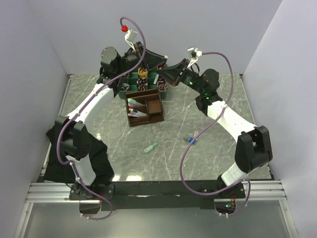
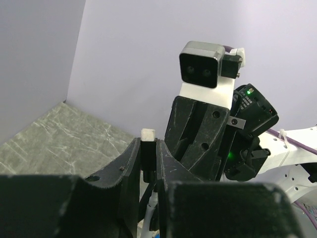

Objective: Sort the stationery into containers
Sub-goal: Close the pen cap on the pen.

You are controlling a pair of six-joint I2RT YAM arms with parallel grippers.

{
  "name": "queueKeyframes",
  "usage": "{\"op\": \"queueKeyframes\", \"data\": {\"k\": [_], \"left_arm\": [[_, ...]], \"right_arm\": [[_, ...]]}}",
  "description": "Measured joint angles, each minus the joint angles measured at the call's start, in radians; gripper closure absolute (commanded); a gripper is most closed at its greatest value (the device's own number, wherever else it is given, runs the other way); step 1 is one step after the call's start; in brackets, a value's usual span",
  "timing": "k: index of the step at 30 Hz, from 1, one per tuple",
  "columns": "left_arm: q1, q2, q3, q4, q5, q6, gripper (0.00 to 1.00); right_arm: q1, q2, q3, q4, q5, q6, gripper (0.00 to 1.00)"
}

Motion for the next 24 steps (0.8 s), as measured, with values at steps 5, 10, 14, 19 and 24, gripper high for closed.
{"op": "queueKeyframes", "data": {"k": [5,10,14,19,24], "left_arm": [[0.0,0.0,0.0,0.0,0.001,0.0,0.99],[0.0,0.0,0.0,0.0,0.001,0.0,0.99],[0.0,0.0,0.0,0.001,0.001,0.0,0.99],[0.0,0.0,0.0,0.001,0.001,0.0,0.99],[0.0,0.0,0.0,0.001,0.002,0.0,0.99]], "right_arm": [[0.001,0.0,0.005,0.005,0.0,0.0,1.0],[0.001,0.0,0.005,0.004,0.0,0.0,1.0],[0.001,0.0,0.005,0.0,0.0,0.0,1.0],[0.001,0.0,0.005,-0.002,0.0,0.0,1.0],[0.001,0.0,0.005,-0.009,0.002,0.0,1.0]]}}
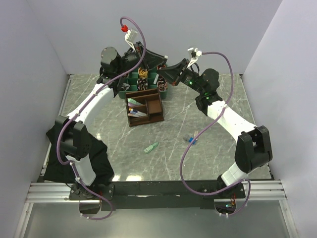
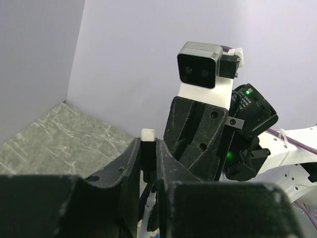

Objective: Sort the stationery into containers
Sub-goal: Close the pen cap on the pen.

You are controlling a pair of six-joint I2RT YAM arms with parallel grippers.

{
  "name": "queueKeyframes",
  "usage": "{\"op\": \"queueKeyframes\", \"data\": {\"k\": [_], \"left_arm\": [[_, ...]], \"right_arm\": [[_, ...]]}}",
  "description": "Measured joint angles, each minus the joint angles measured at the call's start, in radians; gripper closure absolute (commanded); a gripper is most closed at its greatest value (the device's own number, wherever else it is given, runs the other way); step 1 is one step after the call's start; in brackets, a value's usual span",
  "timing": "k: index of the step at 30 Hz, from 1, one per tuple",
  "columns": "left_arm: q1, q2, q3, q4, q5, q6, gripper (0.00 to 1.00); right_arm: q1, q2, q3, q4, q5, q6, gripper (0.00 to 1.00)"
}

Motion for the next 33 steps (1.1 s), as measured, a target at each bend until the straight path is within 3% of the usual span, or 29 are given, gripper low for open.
{"op": "queueKeyframes", "data": {"k": [33], "left_arm": [[0.006,-0.01,0.0,-0.001,0.016,0.029,0.99]], "right_arm": [[-0.006,0.0,0.017,-0.007,0.032,0.001,1.0]]}}
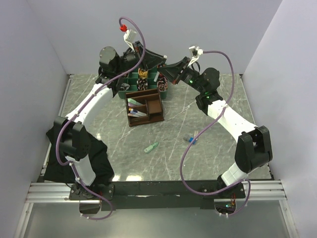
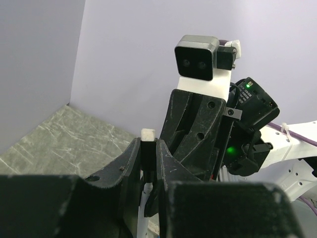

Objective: Sort the stationery into containers
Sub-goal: Close the pen cap on the pen.

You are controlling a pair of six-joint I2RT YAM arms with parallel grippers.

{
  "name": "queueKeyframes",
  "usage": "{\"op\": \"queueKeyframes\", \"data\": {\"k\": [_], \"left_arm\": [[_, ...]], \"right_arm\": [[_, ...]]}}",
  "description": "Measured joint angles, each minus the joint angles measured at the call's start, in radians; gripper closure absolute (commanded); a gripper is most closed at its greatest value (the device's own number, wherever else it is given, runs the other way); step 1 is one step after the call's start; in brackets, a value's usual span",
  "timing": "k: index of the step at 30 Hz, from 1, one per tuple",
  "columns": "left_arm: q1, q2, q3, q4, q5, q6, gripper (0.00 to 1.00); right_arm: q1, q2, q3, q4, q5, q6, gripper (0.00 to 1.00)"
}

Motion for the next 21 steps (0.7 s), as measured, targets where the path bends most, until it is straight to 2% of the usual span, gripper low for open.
{"op": "queueKeyframes", "data": {"k": [6,8,11,12,15,21], "left_arm": [[0.0,0.0,-0.016,0.0,-0.001,0.002,0.99],[0.0,0.0,-0.02,0.001,-0.001,0.005,0.95],[0.0,0.0,-0.022,0.0,-0.003,0.016,0.77],[0.0,0.0,-0.022,0.0,-0.006,0.02,0.67],[0.002,0.0,-0.022,-0.006,-0.008,0.037,0.57],[0.005,0.0,-0.011,-0.032,-0.011,0.072,0.46]], "right_arm": [[-0.008,0.0,0.0,-0.01,0.002,0.012,1.0],[-0.008,0.0,0.0,-0.016,0.002,0.016,1.0],[-0.008,0.007,0.009,-0.023,0.002,0.022,1.0],[-0.008,0.011,0.014,-0.023,0.002,0.022,1.0],[-0.008,0.017,0.028,-0.023,-0.001,0.021,1.0],[-0.01,0.017,0.045,-0.021,-0.013,0.003,1.0]]}}
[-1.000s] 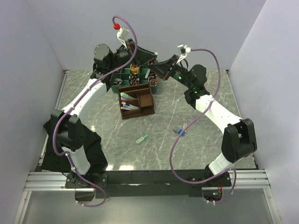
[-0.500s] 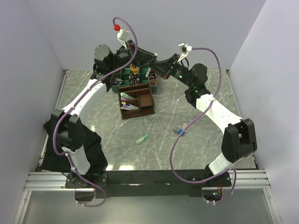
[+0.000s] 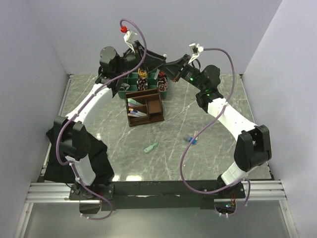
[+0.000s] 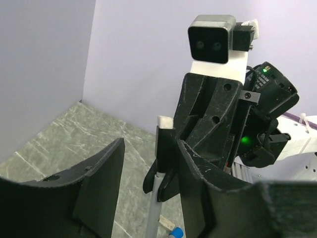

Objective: Sort the stationery into containers
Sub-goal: Close the pen cap on the pen.

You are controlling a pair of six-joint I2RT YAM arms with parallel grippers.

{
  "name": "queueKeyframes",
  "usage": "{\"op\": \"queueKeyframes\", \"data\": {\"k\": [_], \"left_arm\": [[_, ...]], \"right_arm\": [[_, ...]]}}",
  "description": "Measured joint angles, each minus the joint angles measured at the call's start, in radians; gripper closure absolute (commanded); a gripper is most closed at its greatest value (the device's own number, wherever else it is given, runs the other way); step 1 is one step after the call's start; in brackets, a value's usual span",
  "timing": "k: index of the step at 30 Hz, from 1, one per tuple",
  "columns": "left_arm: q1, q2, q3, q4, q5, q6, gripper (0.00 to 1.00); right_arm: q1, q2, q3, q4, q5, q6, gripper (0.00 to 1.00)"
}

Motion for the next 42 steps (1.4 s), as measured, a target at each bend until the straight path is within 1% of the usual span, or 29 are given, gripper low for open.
{"op": "queueKeyframes", "data": {"k": [2,3,5,6,9,11,14,18,21,23,31,42], "left_arm": [[0.002,0.0,0.011,-0.01,0.004,0.013,0.44],[0.002,0.0,0.019,-0.014,0.009,0.018,0.41],[0.006,0.001,0.04,-0.016,0.018,0.031,0.38],[0.009,0.001,0.054,-0.018,0.027,0.039,0.32],[0.021,0.001,0.092,-0.019,0.053,0.059,0.31],[0.037,-0.003,0.113,-0.029,0.077,0.083,0.32],[0.073,-0.029,0.106,-0.084,0.124,0.145,0.34],[0.121,-0.097,0.027,-0.179,0.194,0.27,0.37],[0.128,-0.116,-0.008,-0.24,0.239,0.341,0.39],[0.123,-0.115,-0.018,-0.26,0.258,0.36,0.39],[0.108,-0.09,-0.023,-0.229,0.307,0.329,0.42],[0.082,-0.051,-0.023,-0.182,0.325,0.259,0.47]], "right_arm": [[0.0,0.0,0.001,0.001,0.0,-0.005,1.0],[0.0,0.0,0.001,0.001,0.0,-0.008,1.0],[0.0,0.0,0.001,0.0,0.0,-0.014,1.0],[0.0,0.0,0.001,0.0,0.0,-0.017,1.0],[0.0,0.0,0.002,-0.001,-0.001,-0.025,1.0],[0.0,0.0,0.005,-0.004,-0.002,-0.031,1.0],[-0.003,0.0,0.026,-0.011,-0.008,-0.037,1.0],[-0.011,0.003,0.058,-0.011,-0.015,-0.037,1.0],[-0.013,0.005,0.071,-0.009,-0.023,-0.035,1.0],[-0.013,0.008,0.075,-0.009,-0.03,-0.032,1.0],[-0.013,0.023,0.085,-0.012,-0.043,-0.023,1.0],[-0.003,0.023,0.085,-0.017,-0.086,-0.04,1.0]]}}
